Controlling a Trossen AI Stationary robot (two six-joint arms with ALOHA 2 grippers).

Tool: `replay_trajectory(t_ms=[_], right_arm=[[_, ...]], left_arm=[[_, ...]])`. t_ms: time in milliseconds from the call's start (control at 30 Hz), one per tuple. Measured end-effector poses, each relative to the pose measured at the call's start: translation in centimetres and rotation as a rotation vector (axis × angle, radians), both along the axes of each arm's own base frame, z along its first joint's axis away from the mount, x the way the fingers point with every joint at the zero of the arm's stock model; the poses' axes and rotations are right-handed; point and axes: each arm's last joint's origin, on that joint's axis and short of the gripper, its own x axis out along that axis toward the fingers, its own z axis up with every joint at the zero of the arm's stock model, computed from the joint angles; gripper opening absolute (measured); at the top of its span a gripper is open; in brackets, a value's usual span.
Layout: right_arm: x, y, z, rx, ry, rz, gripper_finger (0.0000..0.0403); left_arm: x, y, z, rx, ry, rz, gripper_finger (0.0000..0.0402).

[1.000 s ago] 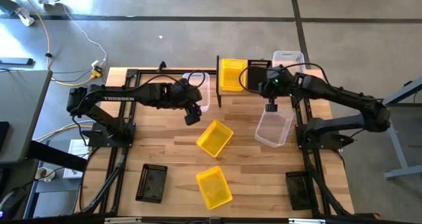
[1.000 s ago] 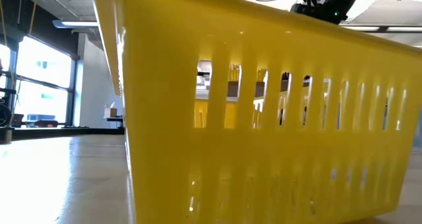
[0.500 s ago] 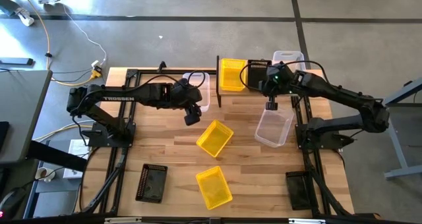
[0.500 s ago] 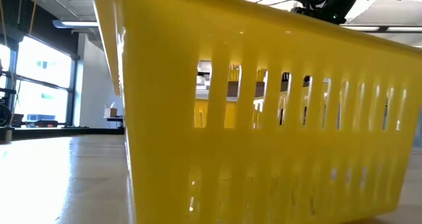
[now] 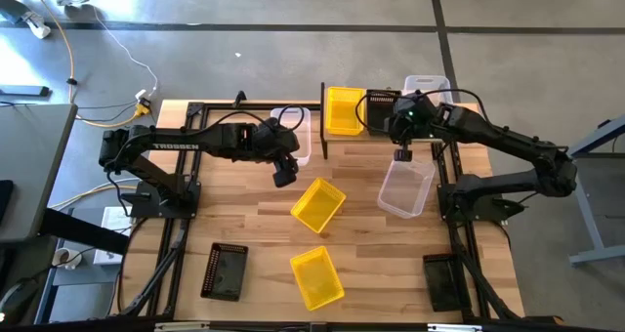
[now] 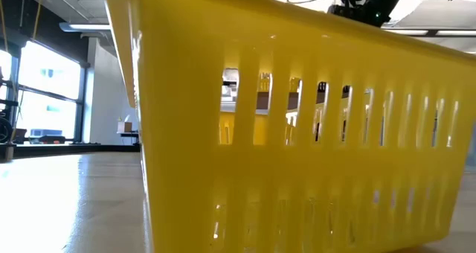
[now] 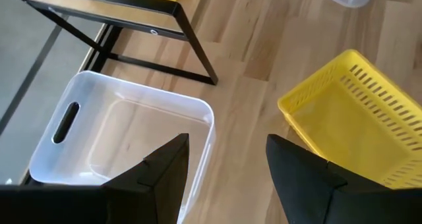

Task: Stack baskets on shelf by color
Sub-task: Put the top black bin on the shelf, then stack the bottom yellow bin on top of the other yellow bin on the shelf

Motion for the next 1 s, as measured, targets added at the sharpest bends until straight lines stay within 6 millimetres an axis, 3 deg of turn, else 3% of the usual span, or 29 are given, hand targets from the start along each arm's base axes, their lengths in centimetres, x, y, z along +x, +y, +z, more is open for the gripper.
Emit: replay_trajectory(t_ms=[400,1000], right_arm=[[0.0,1.2,2.1,0.069,-0.023,-0.041,0.0074],[1.5,6.0,5.5,0.33,-0.251,-0.163,0.0073]], left_arm=[[0.3,-1.0,-0.1,-0.162,-0.073,0.038,0.0192],[1.3,-7.8,0.0,-0.511,-0.19,0.148,0.0192]])
